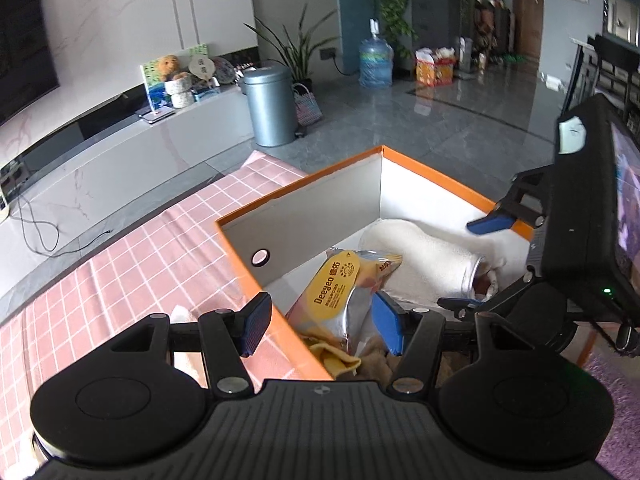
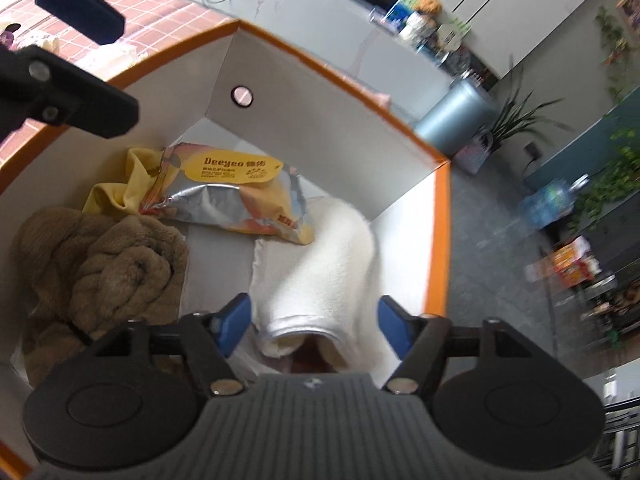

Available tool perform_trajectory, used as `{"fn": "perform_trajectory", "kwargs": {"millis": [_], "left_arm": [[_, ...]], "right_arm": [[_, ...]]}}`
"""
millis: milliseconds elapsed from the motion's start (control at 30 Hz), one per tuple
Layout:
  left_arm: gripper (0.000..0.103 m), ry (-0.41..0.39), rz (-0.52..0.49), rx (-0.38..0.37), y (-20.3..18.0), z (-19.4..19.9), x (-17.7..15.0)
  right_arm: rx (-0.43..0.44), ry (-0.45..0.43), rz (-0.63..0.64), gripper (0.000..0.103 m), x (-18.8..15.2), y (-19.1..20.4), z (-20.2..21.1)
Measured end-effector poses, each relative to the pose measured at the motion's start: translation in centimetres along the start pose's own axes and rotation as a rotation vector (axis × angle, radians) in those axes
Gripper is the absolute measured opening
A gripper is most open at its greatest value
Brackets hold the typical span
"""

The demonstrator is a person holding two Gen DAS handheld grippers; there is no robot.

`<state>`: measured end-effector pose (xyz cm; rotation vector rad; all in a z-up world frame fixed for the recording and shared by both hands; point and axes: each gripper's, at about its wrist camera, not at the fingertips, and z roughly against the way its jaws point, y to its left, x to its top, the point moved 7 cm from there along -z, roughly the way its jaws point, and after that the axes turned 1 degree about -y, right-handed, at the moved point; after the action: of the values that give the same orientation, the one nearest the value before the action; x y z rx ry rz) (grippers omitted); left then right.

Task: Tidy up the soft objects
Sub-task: 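Open both tools to drop the packet and mitt into the box, then move both tools back toward the remaining items on the table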

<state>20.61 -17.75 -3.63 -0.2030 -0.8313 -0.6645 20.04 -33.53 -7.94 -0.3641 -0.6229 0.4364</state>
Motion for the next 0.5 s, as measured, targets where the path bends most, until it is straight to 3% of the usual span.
{"fn": "perform_trajectory", "kwargs": {"millis": [167, 367, 500], "left_arm": [[0.072, -0.061, 0.08, 0.004, 0.4, 2.6, -1.4], [0.074, -0.133, 0.157, 0.032, 0.9, 5.8, -3.3], [0.074, -0.199, 0.235, 0.075, 1.6, 8.0, -4.7]], "right_arm": [[-0.077, -0.091, -0.01, 0.086, -0.7, 0.2, 3.3], [-0.114, -0.198, -0.119, 0.088, -0.7, 0.4, 7.0], [-0.087, -0.313, -0.202, 0.088, -0.4, 1.7, 10.1]]}}
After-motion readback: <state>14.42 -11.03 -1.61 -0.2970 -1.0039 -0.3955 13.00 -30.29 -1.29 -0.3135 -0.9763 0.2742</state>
